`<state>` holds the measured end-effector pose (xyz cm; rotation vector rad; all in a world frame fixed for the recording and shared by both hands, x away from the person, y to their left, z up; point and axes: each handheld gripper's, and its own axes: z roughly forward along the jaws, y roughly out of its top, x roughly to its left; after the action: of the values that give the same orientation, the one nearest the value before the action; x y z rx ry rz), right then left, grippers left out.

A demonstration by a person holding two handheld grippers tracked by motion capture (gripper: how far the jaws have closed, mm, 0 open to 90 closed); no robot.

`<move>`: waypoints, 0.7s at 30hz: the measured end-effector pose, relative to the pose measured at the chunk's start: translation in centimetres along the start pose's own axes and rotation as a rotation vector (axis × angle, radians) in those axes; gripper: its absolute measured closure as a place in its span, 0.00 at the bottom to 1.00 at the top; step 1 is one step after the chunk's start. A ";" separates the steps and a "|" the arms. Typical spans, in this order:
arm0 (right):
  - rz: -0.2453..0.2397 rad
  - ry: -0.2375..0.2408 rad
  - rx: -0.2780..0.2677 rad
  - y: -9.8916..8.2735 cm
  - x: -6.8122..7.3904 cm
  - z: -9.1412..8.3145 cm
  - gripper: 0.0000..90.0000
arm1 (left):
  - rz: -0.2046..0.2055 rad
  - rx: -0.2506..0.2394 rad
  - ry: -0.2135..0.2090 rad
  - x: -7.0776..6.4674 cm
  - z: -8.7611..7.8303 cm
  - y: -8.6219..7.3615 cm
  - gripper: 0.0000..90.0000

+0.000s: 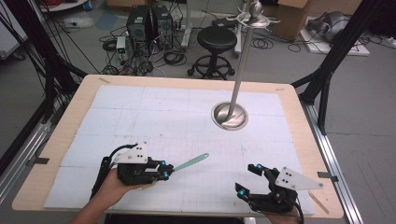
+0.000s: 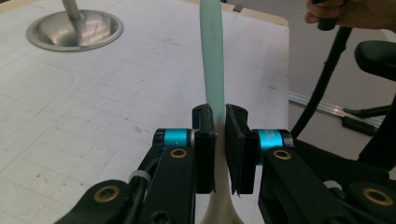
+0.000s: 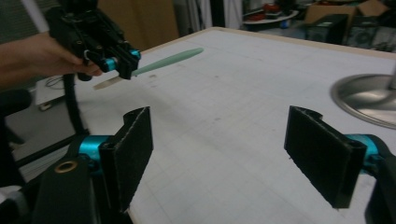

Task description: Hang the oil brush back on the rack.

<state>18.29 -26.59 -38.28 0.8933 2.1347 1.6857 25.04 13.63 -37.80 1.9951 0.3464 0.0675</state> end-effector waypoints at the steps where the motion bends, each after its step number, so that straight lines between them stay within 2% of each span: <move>1: 0.000 0.000 0.000 0.0 0.0 0.0 0.26 | 0.000 0.000 0.000 0.0 0.0 0.0 0.91; 8: -0.016 0.100 0.038 0.8 0.1 1.9 0.32 | 0.043 -0.014 -0.053 -0.8 -0.4 0.1 0.91; 11: -0.039 0.157 0.051 1.3 0.2 2.8 0.38 | 0.052 -0.017 -0.070 -1.0 -0.5 0.1 0.91; 12: -0.049 0.197 0.063 1.7 0.3 3.5 0.41 | 0.060 -0.011 -0.077 -1.1 -0.5 0.1 0.91; 16: -0.065 0.230 0.082 2.0 0.4 4.3 0.46 | 0.074 -0.007 -0.074 -1.3 -0.4 0.2 0.91; 21: -0.072 0.283 0.096 2.5 0.4 5.5 0.49 | 0.094 0.000 -0.097 -1.7 -0.3 0.4 0.91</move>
<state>21.82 -21.71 -37.39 0.6234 2.4162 1.7769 23.46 13.27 -37.12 2.0061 0.1902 0.0300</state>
